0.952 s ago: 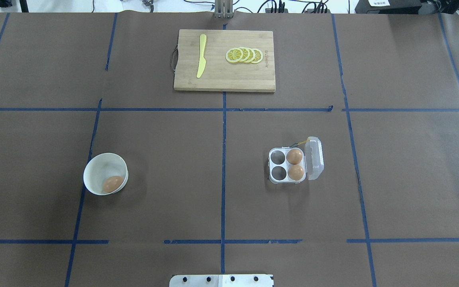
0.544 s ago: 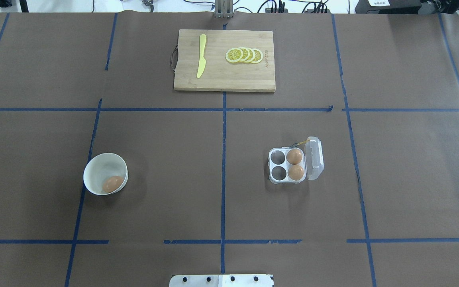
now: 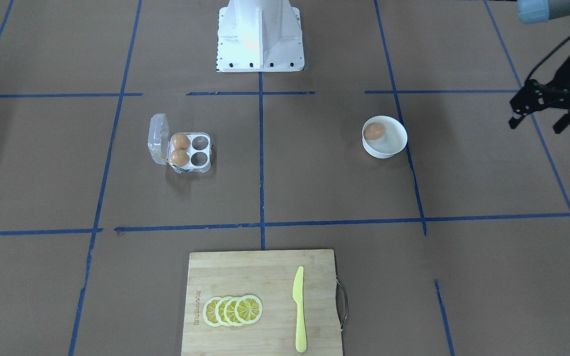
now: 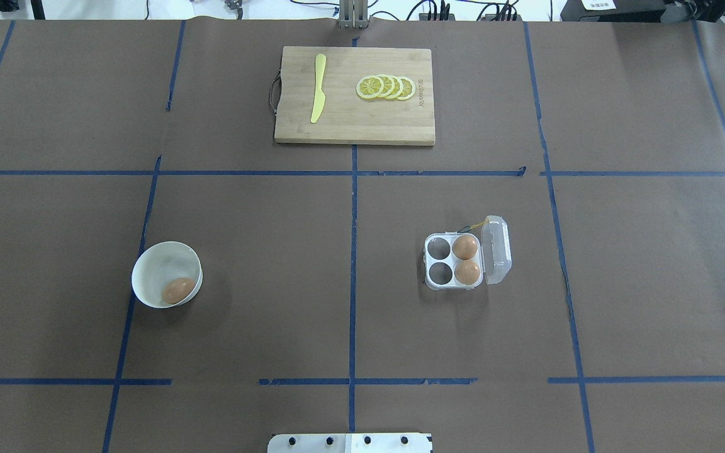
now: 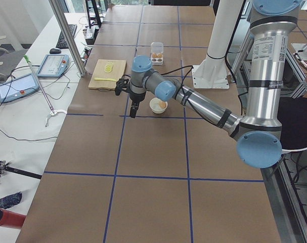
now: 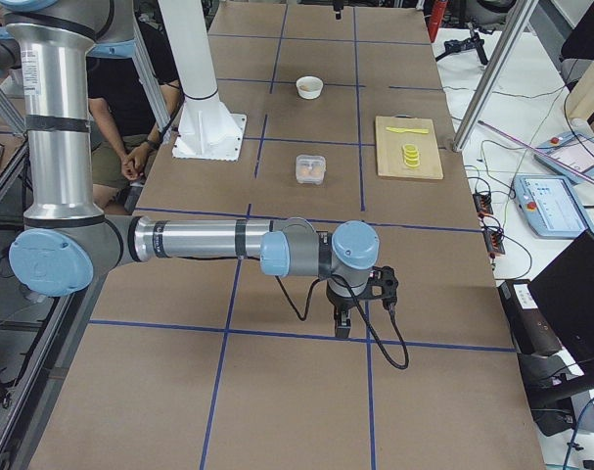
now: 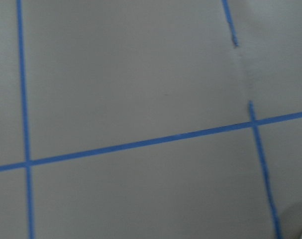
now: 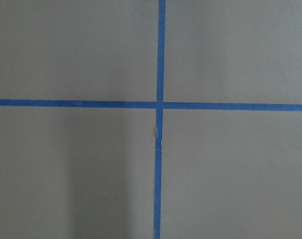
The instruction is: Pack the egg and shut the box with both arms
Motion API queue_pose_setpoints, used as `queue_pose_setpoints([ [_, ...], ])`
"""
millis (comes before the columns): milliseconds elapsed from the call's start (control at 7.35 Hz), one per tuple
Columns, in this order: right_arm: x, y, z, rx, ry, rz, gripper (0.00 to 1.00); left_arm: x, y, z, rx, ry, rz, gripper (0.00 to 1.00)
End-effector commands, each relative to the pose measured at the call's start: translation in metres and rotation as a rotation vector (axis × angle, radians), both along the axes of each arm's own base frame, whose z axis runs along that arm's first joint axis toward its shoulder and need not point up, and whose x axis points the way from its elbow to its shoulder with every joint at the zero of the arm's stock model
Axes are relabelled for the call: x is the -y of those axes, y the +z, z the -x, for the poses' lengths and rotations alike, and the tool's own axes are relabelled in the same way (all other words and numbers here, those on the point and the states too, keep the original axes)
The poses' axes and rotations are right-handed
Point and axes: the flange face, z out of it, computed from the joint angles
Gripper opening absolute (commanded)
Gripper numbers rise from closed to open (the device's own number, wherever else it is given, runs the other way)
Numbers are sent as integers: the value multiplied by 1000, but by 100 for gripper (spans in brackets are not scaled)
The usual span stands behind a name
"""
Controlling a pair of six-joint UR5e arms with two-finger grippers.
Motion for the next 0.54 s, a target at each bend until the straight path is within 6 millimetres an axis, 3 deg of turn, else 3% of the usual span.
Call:
queue_pose_setpoints([
  [0,-1,-1,1,5,1,2,100,-39,-28,-78,-122,-56,142,100],
  [272,-2,3,1,7,1,10,100,-74,-34,-152,-99,-123,231,99],
  [408,0,1,1,7,2,6,100,-79,-44,-182,-109,-116,245,98],
])
